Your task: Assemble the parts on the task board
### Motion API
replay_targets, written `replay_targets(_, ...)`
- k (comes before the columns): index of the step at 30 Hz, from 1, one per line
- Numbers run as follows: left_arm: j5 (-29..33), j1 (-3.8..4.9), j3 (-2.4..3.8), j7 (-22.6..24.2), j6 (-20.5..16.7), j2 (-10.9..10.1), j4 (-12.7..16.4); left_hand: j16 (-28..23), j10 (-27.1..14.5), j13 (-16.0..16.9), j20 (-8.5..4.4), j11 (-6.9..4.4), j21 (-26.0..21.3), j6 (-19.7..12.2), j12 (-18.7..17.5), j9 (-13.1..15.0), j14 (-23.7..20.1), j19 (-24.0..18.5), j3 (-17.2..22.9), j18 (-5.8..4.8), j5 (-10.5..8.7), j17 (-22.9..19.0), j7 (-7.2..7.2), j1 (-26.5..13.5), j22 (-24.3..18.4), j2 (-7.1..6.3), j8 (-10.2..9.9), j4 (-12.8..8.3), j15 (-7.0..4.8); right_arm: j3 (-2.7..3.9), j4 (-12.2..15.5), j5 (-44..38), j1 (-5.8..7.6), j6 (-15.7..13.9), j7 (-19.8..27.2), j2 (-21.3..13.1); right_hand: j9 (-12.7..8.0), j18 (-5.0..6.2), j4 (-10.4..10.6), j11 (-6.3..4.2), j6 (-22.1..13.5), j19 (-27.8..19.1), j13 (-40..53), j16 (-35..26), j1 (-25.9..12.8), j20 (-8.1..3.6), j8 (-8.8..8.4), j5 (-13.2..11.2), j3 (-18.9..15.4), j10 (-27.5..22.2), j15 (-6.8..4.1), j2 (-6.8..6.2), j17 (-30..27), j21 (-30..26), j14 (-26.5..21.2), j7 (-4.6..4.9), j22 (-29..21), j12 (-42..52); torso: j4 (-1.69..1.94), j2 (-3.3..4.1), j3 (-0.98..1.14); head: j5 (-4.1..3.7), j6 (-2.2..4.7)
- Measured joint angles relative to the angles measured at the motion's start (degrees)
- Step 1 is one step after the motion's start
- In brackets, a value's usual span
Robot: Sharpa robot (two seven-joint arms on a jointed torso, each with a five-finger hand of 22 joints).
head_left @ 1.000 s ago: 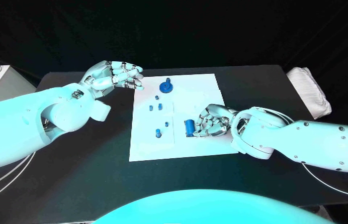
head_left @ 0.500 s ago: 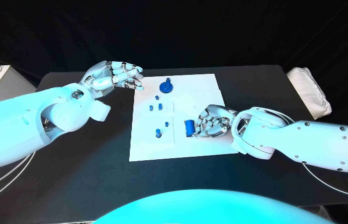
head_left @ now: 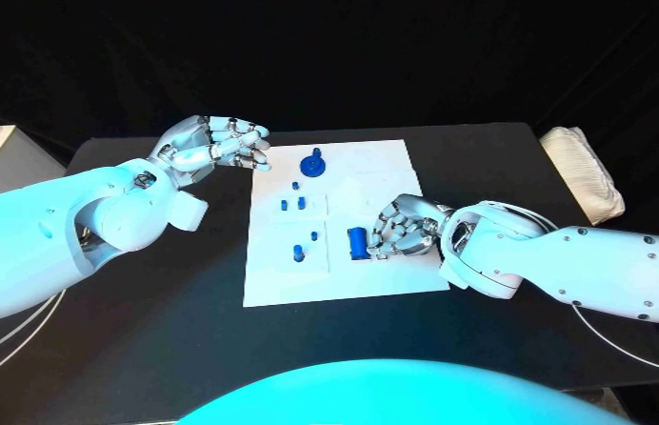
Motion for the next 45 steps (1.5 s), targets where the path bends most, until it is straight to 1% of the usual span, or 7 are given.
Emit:
replay_targets(5, 0.28, 0.0, 0.0, 0.59, -0.01, 0.16, -0.2, 0.0, 0.0, 0.01, 0.0, 0.0, -0.16, 0.12, 0.0, 0.0, 0.0, 0.0, 0.0, 0.0, 0.0, 0.1, 0.12, 0.17, -0.08, 0.17, 0.0, 0.0, 0.0, 0.0, 0.17, 5.97, 1.48, -0.22, 5.01, -2.83, -1.42, 0.01, -1.19, 1.67, -2.59, 0.0, 0.0, 0.0, 0.14, 1.06, -4.03, 0.4, 1.2, -0.02, 1.42, -0.14, 0.0, -0.39, -0.02, 2.22, 0.0, -0.88, -0.01, -0.09, 0.0, -0.25, 0.0)
replay_targets(10, 0.69, -0.01, 0.0, 1.14, -0.01, 0.22, -0.35, 0.0, -0.13, 0.05, 0.0, 0.12, -0.22, 0.0, 0.0, -0.06, 0.0, 0.0, 0.0, 0.0, 0.0, 0.24, 0.42, 0.44, -0.15, 0.44, 0.0, 0.0, 0.0, 0.06, -0.29, 9.83, 2.84, -0.66, 8.66, -6.13, -2.33, 0.0, -2.88, 2.71, -3.72, 0.02, 0.0, 0.0, 1.7, 1.89, -7.08, 1.19, 2.67, 0.04, 2.49, -1.21, -0.01, -0.38, 0.04, 3.35, -0.01, -0.91, -0.04, -0.19, -0.01, -0.59, 0.0)
replay_targets(19, 1.33, -0.14, -0.02, 1.91, -0.01, 0.36, -0.63, 0.0, -0.23, 0.04, 0.0, 0.2, -0.22, 0.0, -0.21, -0.06, 0.0, 0.0, 0.0, 0.0, 0.0, 0.24, 0.41, 0.46, -0.2, 0.46, 0.0, 0.0, 0.0, 0.04, -1.39, 8.53, 3.4, -1.93, 10.78, -11.62, -2.76, 0.0, -3.63, 2.77, -2.94, -0.11, 0.05, 0.0, 2.03, 2.0, -7.98, 1.1, 3.13, 0.11, 2.49, -1.3, -0.01, -0.38, 0.04, 3.2, -0.01, -1.11, -0.12, -0.41, -0.01, -1.69, 0.0)
replay_targets(24, 1.44, -0.27, -0.04, 2.1, -0.01, 0.52, -0.7, 0.0, -0.23, 0.04, 0.0, 0.19, -0.22, 0.0, -0.21, -0.06, 0.0, 0.0, 0.0, 0.0, 0.0, 0.24, 0.41, 0.46, -0.2, 0.46, 0.0, 0.0, 0.0, -0.08, -0.52, 4.02, 2.59, -2.47, 9.76, -13.77, -3.16, 0.01, -2.83, 2.77, -1.78, -0.01, 0.04, 0.0, 0.55, 2.28, -8.71, 0.05, 1.49, 0.11, 2.49, -2.73, -0.01, -0.38, 0.04, 3.08, 0.04, -1.35, -0.26, -0.46, 0.11, -2.32, 0.0)
replay_targets(32, 1.59, -0.39, -0.05, 2.24, 0.0, 0.64, -0.75, 0.0, -0.23, 0.09, 0.0, 0.19, -0.22, 0.0, -0.21, -0.05, 0.0, 0.0, 0.0, 0.0, 0.0, 0.29, 0.41, 0.46, -0.2, 0.46, 0.0, 0.0, 0.0, -0.29, 1.04, -3.93, 0.65, -3.15, 4.98, -14.69, -3.38, 0.01, 0.19, 2.77, -0.26, 0.0, 0.04, 0.0, -1.55, 2.28, -9.51, 1.07, -6.27, 0.11, 2.49, -1.94, -0.02, -0.38, 0.05, 2.57, 0.04, -1.35, -0.32, -0.48, 0.16, -2.77, 0.0)
replay_targets(35, 1.62, -0.44, -0.05, 2.25, 0.01, 0.66, -0.75, 0.0, -0.23, 0.09, 0.0, 0.19, -0.22, 0.0, -0.21, -0.05, 0.0, 0.0, 0.0, 0.0, 0.0, 0.29, 0.41, 0.46, -0.2, 0.46, 0.0, 0.0, 0.0, -0.36, 1.4, -6.08, -0.06, -3.38, 3.05, -14.31, -3.38, 0.01, 0.66, 2.76, 0.11, 0.0, 0.03, 0.0, -2.52, 2.28, -9.51, 1.07, -9.82, 0.1, 2.48, -0.97, -0.02, -0.38, 0.04, 2.29, 0.03, -1.35, -0.26, -0.46, 0.17, -2.82, 0.0)
replay_targets(45, 1.67, -0.49, -0.06, 2.26, 0.05, 0.51, -0.66, 0.0, -0.23, 0.08, 0.0, 0.19, -0.22, -0.01, -0.21, -0.05, 0.0, 0.0, 0.0, 0.0, 0.0, 0.29, 0.41, 0.46, -0.24, 0.46, 0.0, 0.0, 0.0, -0.36, 1.71, -10.58, -1.2, -3.85, -2.5, -12.41, -3.01, 0.01, 0.81, 2.35, 1.56, -0.01, 0.03, 0.0, -4.09, 2.28, -9.5, 1.39, -13.32, 0.12, 2.48, 0.6, -0.02, -0.37, 0.05, 1.99, 0.03, -1.35, -0.19, -0.42, 0.06, -2.79, 0.0)
